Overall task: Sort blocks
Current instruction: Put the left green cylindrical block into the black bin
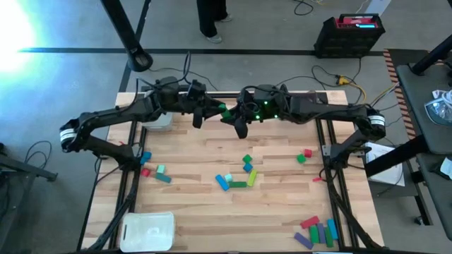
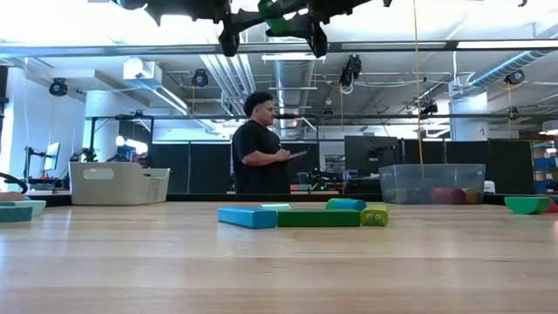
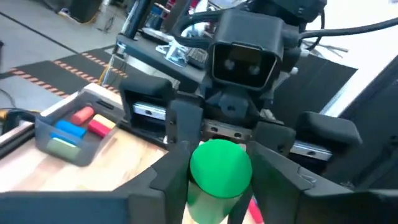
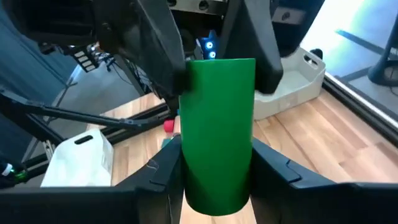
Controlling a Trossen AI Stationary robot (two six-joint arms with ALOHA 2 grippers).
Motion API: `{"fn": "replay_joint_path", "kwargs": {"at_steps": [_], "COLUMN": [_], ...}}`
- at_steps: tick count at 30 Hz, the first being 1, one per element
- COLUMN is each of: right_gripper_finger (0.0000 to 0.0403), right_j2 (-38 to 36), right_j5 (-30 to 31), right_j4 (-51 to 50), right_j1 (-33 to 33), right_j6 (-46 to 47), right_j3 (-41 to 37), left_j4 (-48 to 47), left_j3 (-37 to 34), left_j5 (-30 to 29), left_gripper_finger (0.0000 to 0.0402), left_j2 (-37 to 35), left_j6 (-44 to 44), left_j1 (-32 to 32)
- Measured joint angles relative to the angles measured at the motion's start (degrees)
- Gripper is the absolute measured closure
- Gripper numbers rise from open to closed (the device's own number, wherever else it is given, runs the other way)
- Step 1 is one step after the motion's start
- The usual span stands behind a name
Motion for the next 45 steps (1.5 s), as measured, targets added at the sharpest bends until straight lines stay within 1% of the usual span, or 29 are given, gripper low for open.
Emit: {"fn": "replay_joint_path", "kwargs": {"at_steps": [2, 4, 7, 9, 11, 13, 15, 16, 19, 23, 26, 28, 33, 37, 40, 42, 45], "right_gripper_finger": [0.028, 0.028, 0.028, 0.028, 0.028, 0.028, 0.028, 0.028, 0.028, 0.028, 0.028, 0.028, 0.028, 0.028, 0.028, 0.028, 0.028], "right_j2": [-0.2, -0.8, -1.7, -2.0, -2.0, -1.9, -1.8, -1.6, -0.6, 2.3, 5.7, 8.2, 13.8, 17.0, 18.8, 19.7, 20.6], "right_j5": [0.0, 0.0, 0.7, 3.6, 8.4, 12.7, 14.5, 14.8, 13.1, 12.8, 12.5, 12.1, 12.2, 15.1, 14.9, 14.9, 14.9], "right_j4": [-2.2, -7.8, -22.1, -34.6, -46.8, -57.1, -63.2, -64.7, -63.7, -60.3, -59.0, -58.6, -56.7, -55.3, -55.2, -55.1, -54.4], "right_j1": [0.0, -0.3, -2.0, -4.0, -6.6, -10.5, -15.6, -18.5, -27.5, -37.9, -43.1, -44.9, -46.7, -48.0, -49.6, -50.5, -51.3], "right_j6": [0.1, -0.3, -1.4, -3.9, -6.6, -8.7, -10.7, -11.3, -11.0, -2.1, 3.7, 4.9, 5.7, 6.9, 8.0, 8.5, 8.9], "right_j3": [1.0, 3.0, 7.2, 9.2, 9.9, 9.3, 7.2, 5.8, 1.4, -1.8, -2.2, -2.2, -2.3, -2.4, -2.5, -2.6, -2.6], "left_j4": [-1.2, -3.3, -10.5, -17.8, -24.7, -29.5, -31.9, -32.6, -33.3, -32.4, -32.1, -32.1, -32.1, -32.1, -33.0, -33.7, -35.0], "left_j3": [0.0, 0.0, 0.5, 1.3, 1.5, 1.5, 1.2, 1.1, 0.6, 0.6, 0.5, 0.5, 0.5, 0.5, 0.5, 0.5, 0.5], "left_j5": [-0.5, -0.8, -0.9, -2.1, -6.0, -9.8, -11.8, -12.7, -14.7, -17.6, -20.1, -21.5, -21.8, -21.8, -21.8, -23.5, -27.9], "left_gripper_finger": [0.0235, 0.0211, 0.0182, 0.017, 0.0166, 0.0164, 0.0164, 0.0163, 0.0163, 0.0162, 0.0162, 0.0162, 0.0162, 0.0165, 0.0168, 0.0169, 0.0169], "left_j2": [-0.6, -1.9, -5.4, -7.8, -10.2, -12.6, -14.6, -15.5, -17.5, -19.2, -19.3, -19.3, -18.5, -17.9, -17.8, -17.8, -17.8], "left_j6": [1.2, 3.8, 8.6, 11.6, 14.3, 16.1, 16.5, 16.3, 14.7, 12.2, 11.4, 11.0, 10.7, 10.2, 9.2, 9.4, 9.4], "left_j1": [0.1, 0.5, 1.3, 1.8, 1.7, 1.7, 1.7, 1.7, 1.4, 0.2, -1.2, -2.0, -3.9, -5.3, -6.4, -7.3, -8.3]}}
